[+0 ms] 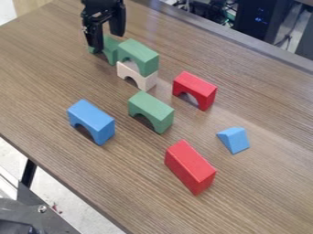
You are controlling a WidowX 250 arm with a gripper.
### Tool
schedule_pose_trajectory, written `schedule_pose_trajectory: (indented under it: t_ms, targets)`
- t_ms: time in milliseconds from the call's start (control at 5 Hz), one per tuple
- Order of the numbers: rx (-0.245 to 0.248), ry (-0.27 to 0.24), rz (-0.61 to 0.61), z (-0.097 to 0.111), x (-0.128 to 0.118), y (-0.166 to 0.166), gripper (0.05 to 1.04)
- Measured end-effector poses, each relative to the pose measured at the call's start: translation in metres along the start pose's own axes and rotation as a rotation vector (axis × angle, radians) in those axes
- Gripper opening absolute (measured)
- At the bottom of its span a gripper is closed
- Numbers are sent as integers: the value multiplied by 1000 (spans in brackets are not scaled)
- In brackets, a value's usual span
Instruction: Take the green arch and put it on the other green arch
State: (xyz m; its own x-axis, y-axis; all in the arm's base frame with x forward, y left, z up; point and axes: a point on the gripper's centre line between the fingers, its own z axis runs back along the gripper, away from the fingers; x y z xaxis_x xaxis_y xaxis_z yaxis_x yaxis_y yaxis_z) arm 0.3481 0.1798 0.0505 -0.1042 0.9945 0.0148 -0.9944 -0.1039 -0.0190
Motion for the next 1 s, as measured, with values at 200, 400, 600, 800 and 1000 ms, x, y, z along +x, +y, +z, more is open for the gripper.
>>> schedule_pose_trajectory:
  t_ms: [200, 400, 600, 800, 1000]
  targets:
    - [24, -3, 12, -7, 1, 1, 972]
    - [58, -26, 25, -8, 5, 7, 701]
    - [72, -4, 32, -4, 1, 12, 555]
    - [29, 31, 24, 25, -8, 16, 555]
    - [-52, 69, -1, 70, -24, 29, 555]
